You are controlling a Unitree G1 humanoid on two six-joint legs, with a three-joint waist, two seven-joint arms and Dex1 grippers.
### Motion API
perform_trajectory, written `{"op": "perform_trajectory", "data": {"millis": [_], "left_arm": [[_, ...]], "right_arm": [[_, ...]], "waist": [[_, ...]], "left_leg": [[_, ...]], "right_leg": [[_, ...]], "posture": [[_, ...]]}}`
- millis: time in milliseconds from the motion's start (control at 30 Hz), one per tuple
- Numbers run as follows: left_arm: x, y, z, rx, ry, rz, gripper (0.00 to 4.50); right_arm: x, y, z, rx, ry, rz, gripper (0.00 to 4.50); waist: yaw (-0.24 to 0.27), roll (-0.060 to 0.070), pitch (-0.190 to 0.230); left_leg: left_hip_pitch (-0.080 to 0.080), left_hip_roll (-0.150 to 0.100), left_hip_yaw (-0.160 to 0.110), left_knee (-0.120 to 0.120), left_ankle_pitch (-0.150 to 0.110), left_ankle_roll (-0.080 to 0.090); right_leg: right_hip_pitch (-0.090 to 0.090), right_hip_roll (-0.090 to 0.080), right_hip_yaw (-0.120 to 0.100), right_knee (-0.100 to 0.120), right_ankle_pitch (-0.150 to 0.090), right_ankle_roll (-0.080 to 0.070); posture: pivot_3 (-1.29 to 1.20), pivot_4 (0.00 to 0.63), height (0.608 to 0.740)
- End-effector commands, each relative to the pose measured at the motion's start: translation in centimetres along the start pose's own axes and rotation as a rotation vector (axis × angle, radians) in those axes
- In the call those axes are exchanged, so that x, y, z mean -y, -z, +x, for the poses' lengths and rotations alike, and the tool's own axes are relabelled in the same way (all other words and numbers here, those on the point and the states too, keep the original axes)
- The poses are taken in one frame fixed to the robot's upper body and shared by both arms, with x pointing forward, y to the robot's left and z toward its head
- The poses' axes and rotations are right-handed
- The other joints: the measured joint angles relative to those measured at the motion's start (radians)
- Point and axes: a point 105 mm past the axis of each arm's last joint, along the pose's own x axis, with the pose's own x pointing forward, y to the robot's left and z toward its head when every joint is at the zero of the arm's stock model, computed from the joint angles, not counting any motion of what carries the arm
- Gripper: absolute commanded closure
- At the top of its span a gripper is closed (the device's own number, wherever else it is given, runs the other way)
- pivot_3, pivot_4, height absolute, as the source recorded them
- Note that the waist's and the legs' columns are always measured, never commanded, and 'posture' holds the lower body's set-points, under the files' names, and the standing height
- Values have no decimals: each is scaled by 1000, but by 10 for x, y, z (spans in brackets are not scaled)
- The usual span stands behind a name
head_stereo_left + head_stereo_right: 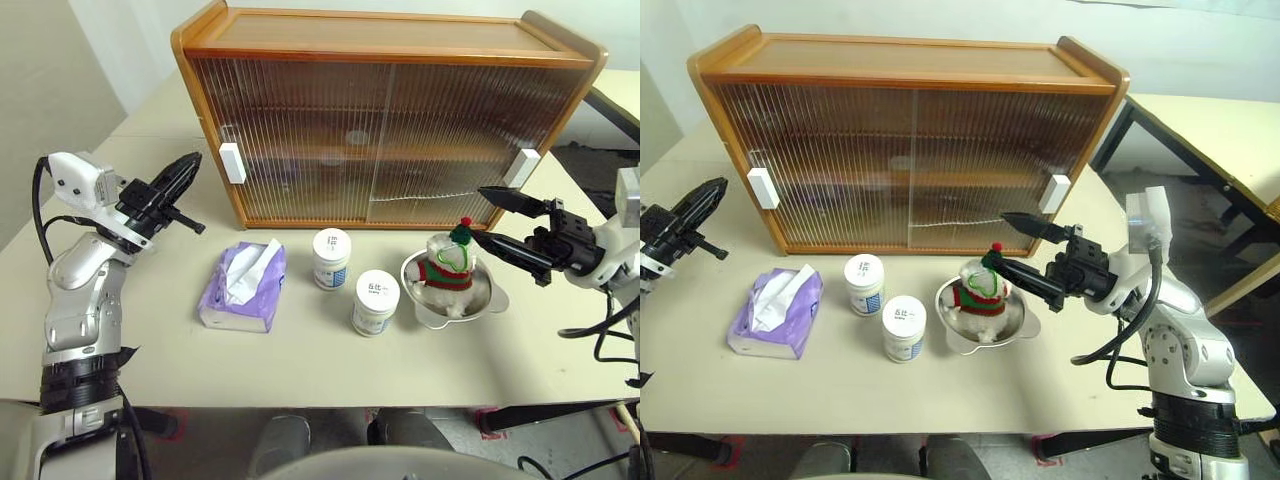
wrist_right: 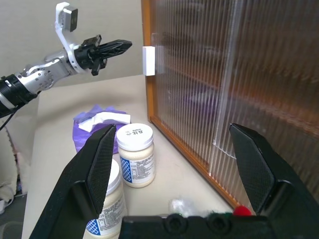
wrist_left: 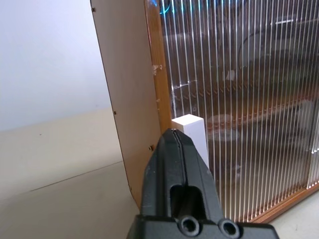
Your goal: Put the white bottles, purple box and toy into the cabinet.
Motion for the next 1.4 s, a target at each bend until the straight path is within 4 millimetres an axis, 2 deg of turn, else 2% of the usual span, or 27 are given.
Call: {"op": "perform_trajectory", "data": {"millis": [33,267,400,600,733,867,1000,1167,1400], "left_arm": [[8,5,4,-17,20,6,4469],[-1,19,4,-90,-30,25,4469],[4,26,11,-118,9,73,4469],[14,30,27,-88,35,48,4469],[20,34,31,-85,57,34,4469],[29,41,31,-102,82,8,4469],[41,41,36,-94,131,2,4469],[56,39,46,-79,181,-3,4469],[89,40,66,-65,294,-20,4469]], "right_arm": [[0,2,1,-22,-12,-6,0],[-2,2,4,-25,-23,-5,0],[-3,3,5,-25,-28,-3,0],[-4,4,9,-27,-36,-8,0],[-4,5,8,-31,-33,-12,0],[-5,5,9,-29,-35,-14,0],[-5,5,10,-26,-43,-11,0],[-4,4,12,-24,-47,-9,0],[-2,0,12,-14,-41,-9,0]], "waist": [[1,0,0],[0,0,0],[0,0,0],[3,0,0],[3,0,0],[3,1,0],[3,1,0],[3,1,0],[4,1,-1]], "left_leg": [[0,0,0,0,0,0],[-2,0,0,5,-1,1],[-3,0,0,8,-1,2],[-5,-1,0,11,-2,2],[-5,-1,-1,11,-2,2],[-5,-1,-1,12,-2,2],[-7,-2,-1,13,-2,2],[-8,-2,-1,13,-2,2],[-9,-2,-1,15,-1,1]], "right_leg": [[0,0,0,0,0,0],[0,0,0,0,0,1],[0,0,0,0,0,1],[0,0,0,0,1,2],[0,0,0,0,2,3],[0,0,0,0,2,4],[0,-1,0,0,2,4],[-1,-1,0,-1,2,5],[-1,-1,-1,-1,3,7]], "posture": [[-83,15,740],[-87,23,740],[-91,24,740],[-95,20,740],[-99,18,740],[-102,17,740],[-102,15,740],[-102,11,740],[-111,0,740]]}}
